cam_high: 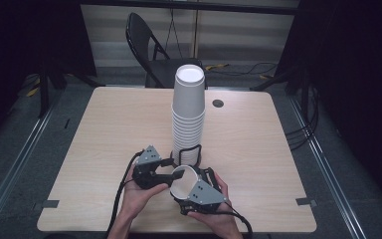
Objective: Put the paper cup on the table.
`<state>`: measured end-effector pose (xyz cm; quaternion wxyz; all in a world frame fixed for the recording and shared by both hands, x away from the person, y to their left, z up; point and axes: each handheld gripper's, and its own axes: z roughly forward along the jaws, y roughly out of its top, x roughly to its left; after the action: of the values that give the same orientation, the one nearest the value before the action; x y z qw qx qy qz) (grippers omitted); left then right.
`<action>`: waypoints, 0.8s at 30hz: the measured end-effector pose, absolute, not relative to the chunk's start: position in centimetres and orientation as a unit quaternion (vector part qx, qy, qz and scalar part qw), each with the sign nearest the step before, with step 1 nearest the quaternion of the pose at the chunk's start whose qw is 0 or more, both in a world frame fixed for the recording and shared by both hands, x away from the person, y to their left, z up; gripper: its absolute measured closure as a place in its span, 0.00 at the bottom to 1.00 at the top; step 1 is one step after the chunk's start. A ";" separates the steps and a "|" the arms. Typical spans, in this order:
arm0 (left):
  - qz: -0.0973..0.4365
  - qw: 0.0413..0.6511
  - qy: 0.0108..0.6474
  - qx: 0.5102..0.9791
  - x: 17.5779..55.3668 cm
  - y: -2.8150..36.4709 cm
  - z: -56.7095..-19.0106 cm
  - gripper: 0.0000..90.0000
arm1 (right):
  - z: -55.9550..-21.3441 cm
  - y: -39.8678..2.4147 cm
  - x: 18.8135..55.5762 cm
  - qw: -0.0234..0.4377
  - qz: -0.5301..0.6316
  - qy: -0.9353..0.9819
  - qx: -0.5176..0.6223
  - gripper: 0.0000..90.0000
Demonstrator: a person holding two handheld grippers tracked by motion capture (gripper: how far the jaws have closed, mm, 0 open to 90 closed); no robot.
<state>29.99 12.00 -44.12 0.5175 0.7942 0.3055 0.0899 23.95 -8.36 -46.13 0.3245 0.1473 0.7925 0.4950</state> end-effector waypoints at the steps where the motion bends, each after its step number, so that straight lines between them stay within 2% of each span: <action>1: 0.096 0.524 0.310 0.788 30.0 12.4 -44.2 0.41 | -46.1 -8.4 24.0 0.322 0.498 0.791 0.150 0.12; 4: 0.099 0.536 0.317 0.776 29.9 12.7 -44.3 0.38 | -46.1 -8.6 24.2 0.315 0.500 0.791 0.155 0.12; 5: 0.101 0.546 0.326 0.765 30.0 13.2 -44.5 0.33 | -46.2 -8.6 24.3 0.311 0.502 0.791 0.160 0.12; 8: 0.102 0.567 0.334 0.746 30.0 13.6 -44.6 0.31 | -46.2 -8.8 24.5 0.306 0.504 0.790 0.167 0.12; 10: 0.104 0.572 0.340 0.739 30.0 13.9 -44.7 0.25 | -46.3 -9.1 24.7 0.296 0.505 0.791 0.176 0.12; 17: 0.127 0.595 0.337 0.718 29.6 15.4 -44.6 0.21 | -46.4 -9.8 24.9 0.286 0.513 0.785 0.196 0.12; 24: 0.166 0.593 0.366 0.698 29.1 17.3 -46.0 0.18 | -46.3 -10.6 25.2 0.284 0.517 0.779 0.213 0.12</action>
<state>29.11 17.26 -45.96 0.5931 0.6976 0.3663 0.1658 25.23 -10.57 -46.33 0.2836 0.2127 0.7792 0.5168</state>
